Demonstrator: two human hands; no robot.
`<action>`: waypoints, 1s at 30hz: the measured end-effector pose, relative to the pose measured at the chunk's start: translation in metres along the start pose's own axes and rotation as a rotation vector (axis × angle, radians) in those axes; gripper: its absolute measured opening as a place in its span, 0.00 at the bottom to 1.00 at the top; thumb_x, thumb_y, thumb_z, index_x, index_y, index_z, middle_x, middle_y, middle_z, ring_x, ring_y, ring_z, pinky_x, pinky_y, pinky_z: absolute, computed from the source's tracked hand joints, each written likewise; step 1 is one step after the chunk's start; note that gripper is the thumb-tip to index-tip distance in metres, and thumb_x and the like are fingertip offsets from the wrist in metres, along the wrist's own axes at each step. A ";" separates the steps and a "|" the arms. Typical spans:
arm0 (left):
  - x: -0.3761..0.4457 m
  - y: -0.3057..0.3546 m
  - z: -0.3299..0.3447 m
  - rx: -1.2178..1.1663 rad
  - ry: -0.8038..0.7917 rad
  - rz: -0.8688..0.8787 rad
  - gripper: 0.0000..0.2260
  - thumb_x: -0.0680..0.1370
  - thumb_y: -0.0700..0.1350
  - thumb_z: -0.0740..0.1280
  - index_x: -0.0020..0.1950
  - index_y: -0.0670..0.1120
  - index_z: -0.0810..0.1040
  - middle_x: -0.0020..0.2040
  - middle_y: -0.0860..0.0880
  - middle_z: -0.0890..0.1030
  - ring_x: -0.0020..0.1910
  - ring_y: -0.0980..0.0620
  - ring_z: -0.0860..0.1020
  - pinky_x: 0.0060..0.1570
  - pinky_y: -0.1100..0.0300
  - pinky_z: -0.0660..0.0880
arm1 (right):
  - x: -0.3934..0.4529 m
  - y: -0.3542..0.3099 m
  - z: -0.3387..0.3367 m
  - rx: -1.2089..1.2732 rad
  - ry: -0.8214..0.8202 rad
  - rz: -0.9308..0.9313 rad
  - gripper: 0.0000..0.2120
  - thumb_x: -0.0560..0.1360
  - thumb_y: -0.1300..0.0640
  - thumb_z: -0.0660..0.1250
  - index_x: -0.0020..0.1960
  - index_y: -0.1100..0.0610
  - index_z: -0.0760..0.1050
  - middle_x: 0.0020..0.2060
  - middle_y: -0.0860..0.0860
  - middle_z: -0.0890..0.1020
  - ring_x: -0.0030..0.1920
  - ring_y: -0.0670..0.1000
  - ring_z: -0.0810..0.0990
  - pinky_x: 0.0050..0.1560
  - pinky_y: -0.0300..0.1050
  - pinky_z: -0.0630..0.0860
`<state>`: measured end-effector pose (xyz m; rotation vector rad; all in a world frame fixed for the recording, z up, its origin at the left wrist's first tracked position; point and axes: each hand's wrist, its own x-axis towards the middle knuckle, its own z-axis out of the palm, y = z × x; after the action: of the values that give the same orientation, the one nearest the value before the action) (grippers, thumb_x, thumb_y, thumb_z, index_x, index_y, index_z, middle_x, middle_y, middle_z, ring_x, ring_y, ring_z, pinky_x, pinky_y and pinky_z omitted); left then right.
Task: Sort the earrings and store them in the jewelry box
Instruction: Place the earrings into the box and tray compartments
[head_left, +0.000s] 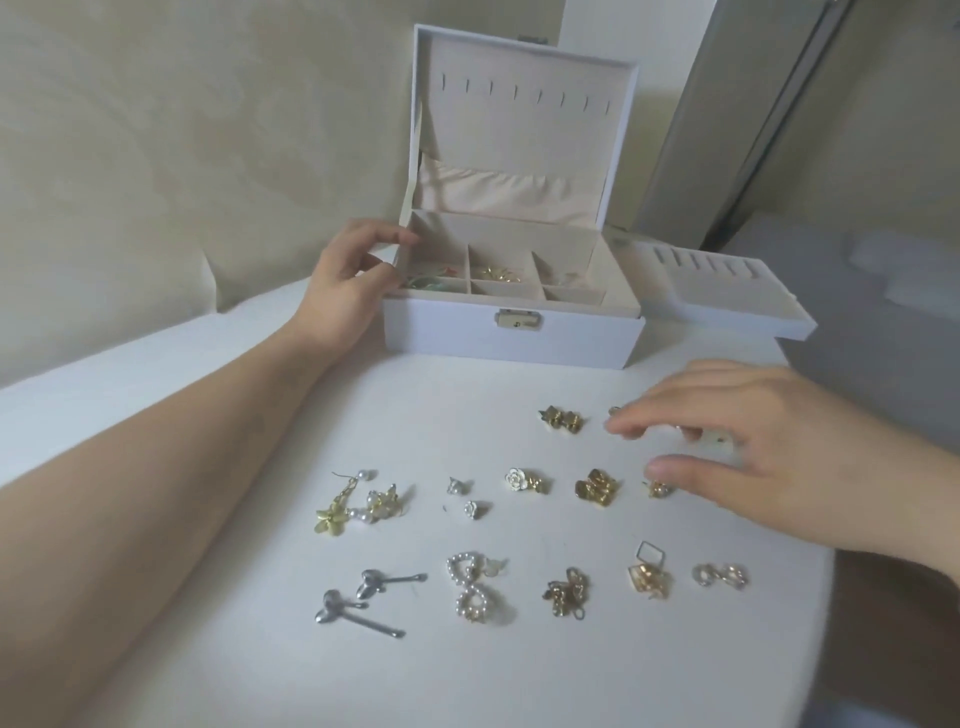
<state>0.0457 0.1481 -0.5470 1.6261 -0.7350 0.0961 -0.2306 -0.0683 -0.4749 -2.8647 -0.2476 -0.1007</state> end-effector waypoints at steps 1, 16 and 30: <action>0.000 0.000 0.000 0.004 -0.001 0.000 0.16 0.69 0.38 0.60 0.51 0.53 0.79 0.60 0.46 0.74 0.35 0.63 0.74 0.42 0.71 0.69 | -0.008 0.003 0.001 -0.031 -0.007 -0.024 0.15 0.74 0.41 0.61 0.60 0.35 0.71 0.52 0.32 0.79 0.50 0.42 0.77 0.48 0.47 0.77; 0.003 -0.005 0.001 0.009 0.000 0.020 0.17 0.69 0.39 0.59 0.50 0.56 0.79 0.61 0.46 0.74 0.38 0.62 0.74 0.47 0.65 0.71 | -0.091 0.061 0.038 0.242 0.452 0.371 0.21 0.70 0.66 0.73 0.49 0.38 0.80 0.44 0.42 0.83 0.28 0.48 0.71 0.31 0.44 0.72; 0.002 -0.003 0.001 0.047 -0.028 0.026 0.16 0.68 0.38 0.60 0.50 0.53 0.78 0.58 0.44 0.73 0.40 0.60 0.72 0.43 0.72 0.67 | -0.017 -0.007 0.045 0.307 0.349 0.082 0.10 0.73 0.56 0.73 0.47 0.40 0.81 0.42 0.39 0.82 0.42 0.44 0.78 0.40 0.29 0.70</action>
<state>0.0480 0.1463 -0.5488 1.6652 -0.7810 0.1102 -0.2462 -0.0524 -0.5182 -2.4941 -0.0672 -0.4951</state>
